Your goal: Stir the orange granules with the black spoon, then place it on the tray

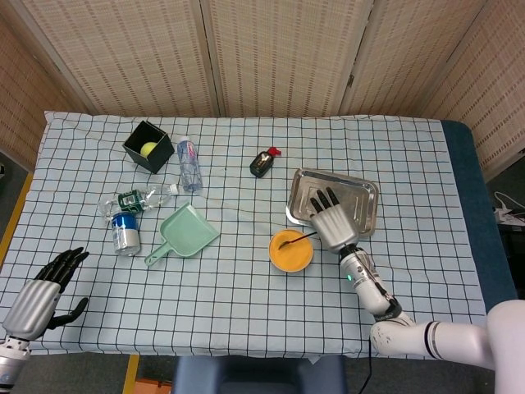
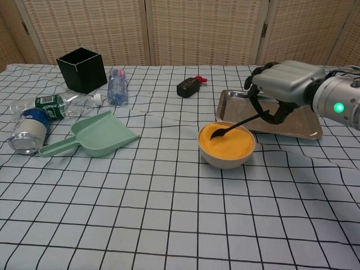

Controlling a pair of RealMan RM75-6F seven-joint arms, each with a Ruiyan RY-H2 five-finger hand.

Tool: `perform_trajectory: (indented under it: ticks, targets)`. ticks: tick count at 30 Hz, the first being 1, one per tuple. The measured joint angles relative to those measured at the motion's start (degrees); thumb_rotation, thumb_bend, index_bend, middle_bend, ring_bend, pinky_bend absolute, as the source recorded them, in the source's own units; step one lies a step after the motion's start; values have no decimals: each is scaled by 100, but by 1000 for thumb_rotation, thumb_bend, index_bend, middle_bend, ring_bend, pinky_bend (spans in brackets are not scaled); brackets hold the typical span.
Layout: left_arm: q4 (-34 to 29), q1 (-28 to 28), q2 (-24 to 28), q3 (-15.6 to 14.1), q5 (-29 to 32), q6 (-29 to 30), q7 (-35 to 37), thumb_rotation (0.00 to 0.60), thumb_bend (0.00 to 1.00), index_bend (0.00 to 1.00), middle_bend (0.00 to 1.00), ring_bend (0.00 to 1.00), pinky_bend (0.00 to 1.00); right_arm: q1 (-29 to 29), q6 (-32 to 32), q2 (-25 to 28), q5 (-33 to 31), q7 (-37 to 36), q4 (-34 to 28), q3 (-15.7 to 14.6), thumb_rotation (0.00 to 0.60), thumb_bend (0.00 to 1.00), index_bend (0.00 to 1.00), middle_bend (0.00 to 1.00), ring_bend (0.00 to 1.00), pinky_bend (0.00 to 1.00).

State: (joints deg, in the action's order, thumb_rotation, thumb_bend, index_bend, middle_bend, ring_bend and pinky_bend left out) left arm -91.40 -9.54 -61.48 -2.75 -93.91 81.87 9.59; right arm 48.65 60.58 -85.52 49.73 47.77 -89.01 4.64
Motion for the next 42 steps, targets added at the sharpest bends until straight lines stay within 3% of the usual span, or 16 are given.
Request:
perform_trajectory:
  ticks: [15, 32, 42]
  targets:
    - [-10, 13, -10, -6, -27, 31, -42, 600, 385, 0, 0, 0, 168, -7, -288, 590, -559, -201, -754, 57, 600, 925, 1000, 149, 0, 0]
    - [-7, 13, -22, -1, -3, 11, -94, 600, 385, 0, 0, 0, 169, -273, 23, 855, 54, -794, -1038, 10, 600, 925, 1000, 149, 0, 0]
    - [-36, -4, -64, -10, -2, -45, -213, 600, 386, 0, 0, 0, 169, -525, 7, 1215, 317, -900, -1347, -294, 600, 925, 1000, 149, 0, 0]
